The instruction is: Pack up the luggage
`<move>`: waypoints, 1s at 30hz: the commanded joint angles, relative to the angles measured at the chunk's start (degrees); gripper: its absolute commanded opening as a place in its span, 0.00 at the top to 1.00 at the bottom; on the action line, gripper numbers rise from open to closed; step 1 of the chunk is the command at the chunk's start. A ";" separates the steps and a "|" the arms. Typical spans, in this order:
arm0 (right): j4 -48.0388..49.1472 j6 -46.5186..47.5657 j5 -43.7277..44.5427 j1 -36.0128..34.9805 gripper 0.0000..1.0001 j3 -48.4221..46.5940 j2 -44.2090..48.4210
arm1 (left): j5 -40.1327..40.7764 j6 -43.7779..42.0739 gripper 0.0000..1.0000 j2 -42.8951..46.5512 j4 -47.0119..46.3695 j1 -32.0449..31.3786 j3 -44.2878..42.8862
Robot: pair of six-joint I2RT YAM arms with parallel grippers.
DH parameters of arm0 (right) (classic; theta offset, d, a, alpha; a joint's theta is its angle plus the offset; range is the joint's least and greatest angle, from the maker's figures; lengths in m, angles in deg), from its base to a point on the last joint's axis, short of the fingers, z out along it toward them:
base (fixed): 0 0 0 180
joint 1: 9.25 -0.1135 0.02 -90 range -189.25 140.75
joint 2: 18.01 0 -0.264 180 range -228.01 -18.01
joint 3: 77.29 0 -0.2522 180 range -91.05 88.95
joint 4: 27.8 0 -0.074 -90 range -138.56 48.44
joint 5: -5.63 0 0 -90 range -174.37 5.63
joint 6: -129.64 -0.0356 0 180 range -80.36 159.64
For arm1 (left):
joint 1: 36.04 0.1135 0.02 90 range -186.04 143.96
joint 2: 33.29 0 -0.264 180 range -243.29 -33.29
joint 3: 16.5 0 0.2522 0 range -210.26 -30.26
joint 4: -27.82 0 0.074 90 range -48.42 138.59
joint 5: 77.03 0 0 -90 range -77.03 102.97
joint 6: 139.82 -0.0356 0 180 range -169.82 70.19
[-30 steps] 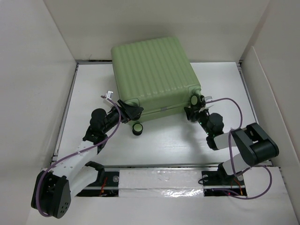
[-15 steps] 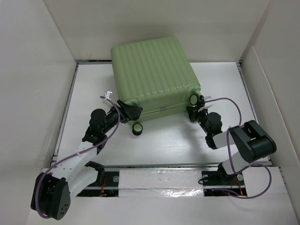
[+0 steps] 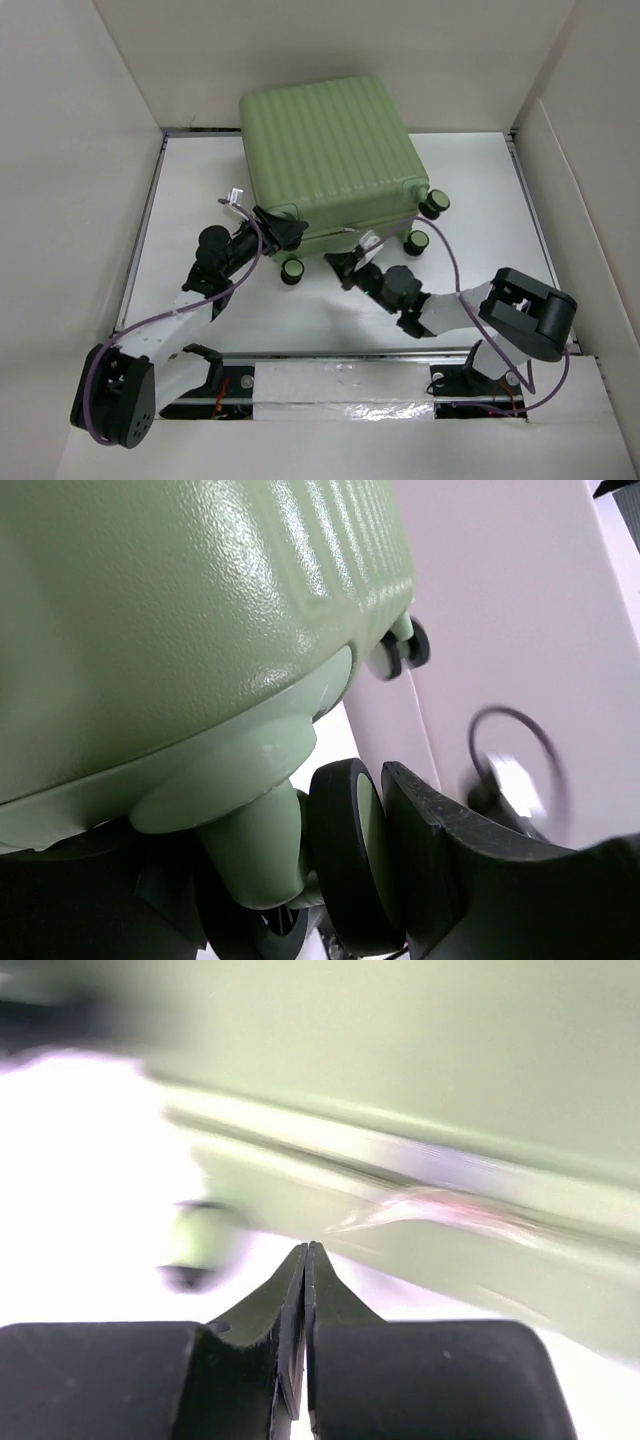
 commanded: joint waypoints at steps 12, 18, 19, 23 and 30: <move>3.35 5.31 -5.15 -20.12 1.00 -21.23 -8.25 | -7.31 -1.79 1.00 1.93 -6.20 -3.24 -19.33; -2.81 0.92 2.88 -10.91 1.00 -6.37 3.38 | -6.50 -2.34 1.00 3.88 -5.98 -3.24 -16.80; -3.69 0.65 3.50 -7.58 1.00 -3.48 3.91 | -6.68 -2.26 1.00 3.79 -6.42 -3.24 -16.53; -11.15 -0.84 6.21 0.51 0.71 -1.95 6.81 | -6.86 -2.43 1.00 3.53 -7.65 -3.24 -14.42; -17.23 -0.94 4.47 11.07 0.42 -3.45 10.07 | -7.03 -2.00 1.00 3.79 -10.19 -3.24 -11.35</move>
